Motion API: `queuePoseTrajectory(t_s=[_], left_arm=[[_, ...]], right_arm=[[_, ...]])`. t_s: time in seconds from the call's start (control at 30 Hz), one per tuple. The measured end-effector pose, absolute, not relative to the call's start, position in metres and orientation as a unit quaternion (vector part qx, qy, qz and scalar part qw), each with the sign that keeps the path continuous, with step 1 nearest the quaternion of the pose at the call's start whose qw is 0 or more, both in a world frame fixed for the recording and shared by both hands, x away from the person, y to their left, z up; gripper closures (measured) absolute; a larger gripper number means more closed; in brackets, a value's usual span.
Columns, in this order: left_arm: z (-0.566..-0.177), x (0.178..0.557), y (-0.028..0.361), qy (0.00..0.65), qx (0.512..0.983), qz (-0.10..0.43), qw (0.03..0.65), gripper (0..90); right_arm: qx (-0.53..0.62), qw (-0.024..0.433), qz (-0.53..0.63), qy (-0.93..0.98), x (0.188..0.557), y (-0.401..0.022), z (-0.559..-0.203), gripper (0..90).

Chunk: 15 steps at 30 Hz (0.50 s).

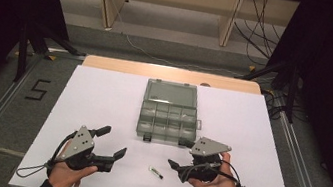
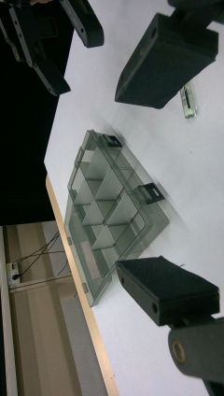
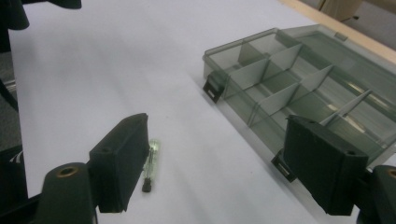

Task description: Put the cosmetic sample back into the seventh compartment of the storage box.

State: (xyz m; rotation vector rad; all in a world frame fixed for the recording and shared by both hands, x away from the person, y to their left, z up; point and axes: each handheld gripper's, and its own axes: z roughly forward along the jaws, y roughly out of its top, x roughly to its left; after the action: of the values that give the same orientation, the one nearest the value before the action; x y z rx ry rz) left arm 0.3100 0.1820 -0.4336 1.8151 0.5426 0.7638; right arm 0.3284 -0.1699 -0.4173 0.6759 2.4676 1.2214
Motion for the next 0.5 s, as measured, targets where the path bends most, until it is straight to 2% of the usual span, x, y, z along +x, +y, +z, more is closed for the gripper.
queuePoseTrajectory(t_s=[0.5], left_arm=[[-0.433, 0.310, 0.182, 0.226, 0.757, 0.320, 0.524, 15.8]], right_arm=[[0.201, 0.116, 0.356, 0.905, 0.334, -0.141, -0.429, 26.7]])
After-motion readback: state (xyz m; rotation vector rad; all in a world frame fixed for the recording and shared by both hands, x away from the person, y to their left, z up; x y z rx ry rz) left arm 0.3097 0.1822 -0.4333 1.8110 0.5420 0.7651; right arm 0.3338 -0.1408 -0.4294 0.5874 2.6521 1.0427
